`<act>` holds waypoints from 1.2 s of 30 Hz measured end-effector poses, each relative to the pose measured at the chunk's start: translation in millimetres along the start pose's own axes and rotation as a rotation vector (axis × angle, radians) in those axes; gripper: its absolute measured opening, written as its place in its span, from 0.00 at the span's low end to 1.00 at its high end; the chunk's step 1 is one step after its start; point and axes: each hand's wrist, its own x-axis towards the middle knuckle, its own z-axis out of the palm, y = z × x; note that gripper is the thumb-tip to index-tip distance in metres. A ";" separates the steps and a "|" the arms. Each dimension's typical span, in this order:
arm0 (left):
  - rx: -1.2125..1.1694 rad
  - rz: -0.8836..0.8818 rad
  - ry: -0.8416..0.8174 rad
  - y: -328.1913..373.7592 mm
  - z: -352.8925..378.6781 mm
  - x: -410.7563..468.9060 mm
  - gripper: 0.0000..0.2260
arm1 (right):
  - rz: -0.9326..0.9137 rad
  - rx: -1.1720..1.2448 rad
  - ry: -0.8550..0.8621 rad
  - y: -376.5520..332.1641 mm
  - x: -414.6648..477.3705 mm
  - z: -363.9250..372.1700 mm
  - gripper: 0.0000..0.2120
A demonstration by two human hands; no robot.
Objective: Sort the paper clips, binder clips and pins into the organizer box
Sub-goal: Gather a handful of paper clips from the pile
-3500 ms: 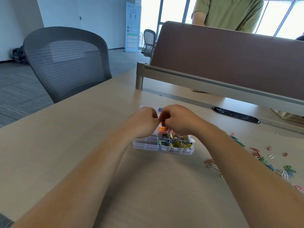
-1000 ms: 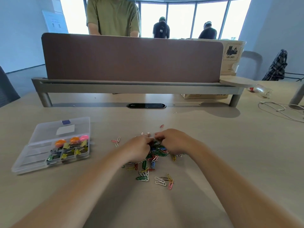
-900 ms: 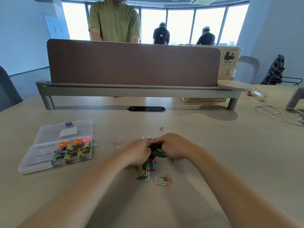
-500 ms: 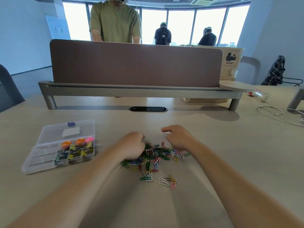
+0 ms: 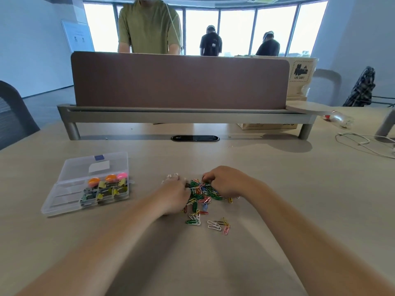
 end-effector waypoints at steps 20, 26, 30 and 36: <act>0.241 -0.111 -0.047 7.0 -30.6 -53.3 0.18 | 0.287 -0.132 -0.015 -7.4 -52.1 0.2 0.35; 0.072 0.025 -0.009 14.8 -24.5 -41.8 0.09 | 0.141 -0.118 -0.012 -28.9 -41.6 12.0 0.39; -0.005 0.055 0.053 20.8 -23.4 -38.4 0.09 | 0.070 -0.107 0.031 -32.9 -36.7 10.9 0.31; -0.081 0.085 0.103 21.4 -23.5 -33.3 0.06 | 0.031 -0.055 0.134 -26.8 -31.2 10.3 0.15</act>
